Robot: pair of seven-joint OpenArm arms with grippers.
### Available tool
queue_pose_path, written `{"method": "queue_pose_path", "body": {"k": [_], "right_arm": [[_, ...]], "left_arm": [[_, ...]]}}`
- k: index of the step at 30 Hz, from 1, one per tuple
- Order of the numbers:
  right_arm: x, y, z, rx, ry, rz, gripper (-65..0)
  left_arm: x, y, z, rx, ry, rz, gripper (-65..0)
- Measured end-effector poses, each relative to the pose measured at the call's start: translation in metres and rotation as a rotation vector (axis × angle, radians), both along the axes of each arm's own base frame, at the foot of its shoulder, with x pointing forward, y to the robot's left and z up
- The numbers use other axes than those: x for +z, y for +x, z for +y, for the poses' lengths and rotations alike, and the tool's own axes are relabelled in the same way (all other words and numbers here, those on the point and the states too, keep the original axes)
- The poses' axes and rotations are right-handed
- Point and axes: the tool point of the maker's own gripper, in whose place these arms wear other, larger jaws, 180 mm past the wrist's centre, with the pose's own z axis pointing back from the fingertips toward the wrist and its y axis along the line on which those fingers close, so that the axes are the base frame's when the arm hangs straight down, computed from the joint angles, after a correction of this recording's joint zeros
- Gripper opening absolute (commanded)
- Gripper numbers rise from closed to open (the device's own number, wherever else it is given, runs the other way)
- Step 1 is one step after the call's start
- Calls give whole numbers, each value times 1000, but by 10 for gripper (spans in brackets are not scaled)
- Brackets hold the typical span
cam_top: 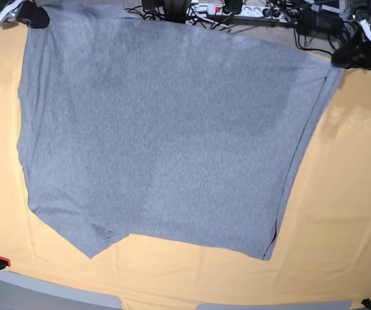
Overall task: Layout the t-shirt on the table in an organized manner, then fold the t-shirt properly
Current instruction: 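Fold the lifted edge over the t-shirt body with both grippers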
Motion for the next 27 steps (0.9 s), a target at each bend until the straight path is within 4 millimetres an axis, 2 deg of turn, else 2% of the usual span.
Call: {"method": "queue_pose_path", "body": {"k": [2,9,17,23,27], "right_arm": [[1,-5,1,6,-4,14,-650],[12,-12,9,64,-37,20,-650],[15,-9,11,75,-43,9,-650],[15,-8,11,76,-44,6,-650],[16,4,11,77,-46,-30,-650]], "left_arm": [[1,-3,5,13,15,5,-650],[-3,-15,6,16,16,49,-650],[-3,-14,6,16,17,47,-650],[7,8,5,23,9,-47,-650],[13,19,5,23,10,-91,-650]]}}
